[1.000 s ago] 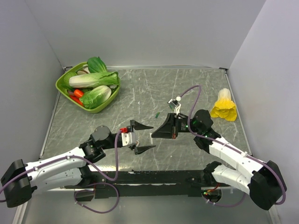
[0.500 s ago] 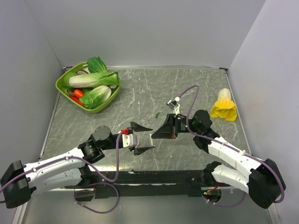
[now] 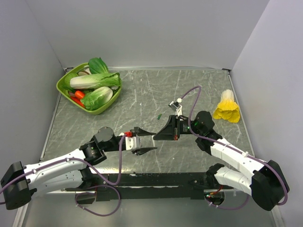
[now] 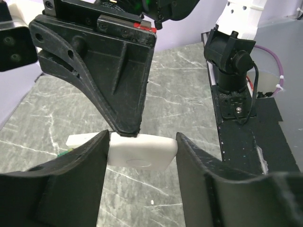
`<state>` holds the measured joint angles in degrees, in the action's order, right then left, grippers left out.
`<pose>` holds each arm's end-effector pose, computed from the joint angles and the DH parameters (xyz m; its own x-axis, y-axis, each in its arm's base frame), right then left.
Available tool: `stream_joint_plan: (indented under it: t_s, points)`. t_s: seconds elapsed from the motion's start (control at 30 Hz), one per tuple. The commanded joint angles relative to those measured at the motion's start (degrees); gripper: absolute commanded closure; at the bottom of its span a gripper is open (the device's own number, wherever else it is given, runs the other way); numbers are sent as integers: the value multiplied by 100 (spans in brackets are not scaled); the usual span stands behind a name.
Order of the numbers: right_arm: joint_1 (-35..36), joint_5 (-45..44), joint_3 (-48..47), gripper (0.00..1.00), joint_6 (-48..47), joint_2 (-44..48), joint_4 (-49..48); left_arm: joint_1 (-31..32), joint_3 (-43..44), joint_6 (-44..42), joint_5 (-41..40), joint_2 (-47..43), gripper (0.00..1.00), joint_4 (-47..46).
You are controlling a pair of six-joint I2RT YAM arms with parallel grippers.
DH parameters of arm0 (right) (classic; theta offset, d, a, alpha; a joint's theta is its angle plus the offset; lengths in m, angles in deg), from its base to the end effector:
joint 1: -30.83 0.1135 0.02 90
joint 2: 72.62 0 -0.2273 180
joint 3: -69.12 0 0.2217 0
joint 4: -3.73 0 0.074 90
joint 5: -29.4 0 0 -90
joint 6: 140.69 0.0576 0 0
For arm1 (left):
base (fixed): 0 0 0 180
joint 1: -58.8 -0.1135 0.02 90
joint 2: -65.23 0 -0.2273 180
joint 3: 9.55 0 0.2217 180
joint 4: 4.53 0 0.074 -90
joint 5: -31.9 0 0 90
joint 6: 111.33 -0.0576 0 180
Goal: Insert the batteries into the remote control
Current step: Turn over the battery cover at the center of the board.
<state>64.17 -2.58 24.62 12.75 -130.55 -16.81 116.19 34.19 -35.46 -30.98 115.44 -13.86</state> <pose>0.1558 0.1610 0.2676 -0.8431 0.0124 -0.5376 -0.5371 -0.0699 0.8406 0.0964 -0.1994 0.2694 0.2690 -0.0173 -0.9630 0.9584 0.1035 0.2659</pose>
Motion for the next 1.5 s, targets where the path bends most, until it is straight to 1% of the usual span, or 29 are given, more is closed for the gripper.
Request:
stream_joint_plan:
  t_s: [0.0,0.07,0.13,0.17,0.27,0.33,0.37,0.43,0.47,0.5,0.53,0.57,0.6,0.63,0.67,0.7,0.73,0.77,0.8,0.83,0.87,0.9,0.93,0.97,1.07,1.13,1.23,1.43,1.47]
  points:
    - [-38,34,-47,100,45,19,-163,45,238,-72,-13,32,50,-107]
    - [-47,17,-47,100,46,19,-163,45,229,-81,-48,23,56,-63]
    - [-65,-1,-47,100,19,45,-146,53,229,-81,-92,-12,60,-28]
    - [-56,-27,-56,100,-7,63,-50,62,220,-81,-118,-21,65,-36]
    - [-65,-106,-82,99,-182,133,170,62,220,-72,-171,-56,72,25]
    - [-100,-150,-100,90,-288,212,346,62,220,-55,-276,-56,73,86]
    - [-135,-211,-152,77,-480,247,486,62,220,-46,-346,-47,74,113]
    - [-179,-308,-231,66,-762,405,1083,62,273,-2,-575,23,76,340]
    - [-205,-361,-345,56,-1102,458,1329,62,377,15,-663,67,76,472]
    - [-266,-536,-416,51,-1297,597,1957,62,431,68,-733,111,76,621]
    - [-310,-633,-486,47,-1490,677,2251,71,501,77,-890,242,76,910]
    - [-346,-738,-652,39,-1910,748,2611,62,649,103,-953,321,77,1087]
    - [-416,-1087,-741,36,-2140,887,2945,62,729,112,-1032,400,77,1254]
    - [-434,-1326,-828,34,-2378,967,3731,62,817,112,-1120,610,77,1421]
    - [-434,-1668,-1003,29,-2806,1046,4113,62,1018,104,-1199,734,76,1805]
    - [-460,-1976,-1075,26,-2985,1195,4430,62,1142,103,-1278,883,76,2001]
    - [-486,-2570,-1119,24,-3117,1275,4973,62,1265,95,-1340,1233,76,2255]
    - [-495,-2872,-1172,22,-3327,1363,5187,71,1562,77,-1445,1419,75,2727]
    - [-487,-3206,-1181,22,-3408,1520,5433,62,1713,68,-1507,1612,75,2976]
    - [-504,-3905,-1181,20,-3452,1609,5618,62,1845,51,-1559,2006,75,3178]
    - [-504,-4199,-1120,20,-3496,1705,5899,71,2116,42,-1603,2192,74,3363]
    - [-504,-4550,-1067,20,-3488,1915,5997,71,2232,-19,-1613,2386,73,3713]
    - [-504,-4815,-1006,19,-3470,2048,6059,88,2355,-46,-1613,2753,73,3856]
    - [-504,-5305,-875,18,-3400,2171,6190,106,2600,-81,-1639,2939,72,4040]
    - [-504,-6027,-698,16,-3277,2645,6384,124,3101,-195,-1674,3686,69,4612]
    - [-504,-6267,-636,15,-3259,2971,6455,133,3295,-283,-1709,4203,67,4928]
    - [-504,-6505,-592,11,-3303,3288,6560,203,3647,-415,-1709,4802,63,5218]
    - [-504,-6426,-583,9,-3391,3411,6727,352,4105,-564,-1788,5690,52,5457]
    - [-504,-6409,-557,9,-3400,3446,6728,378,4149,-582,-1806,5753,48,5474]
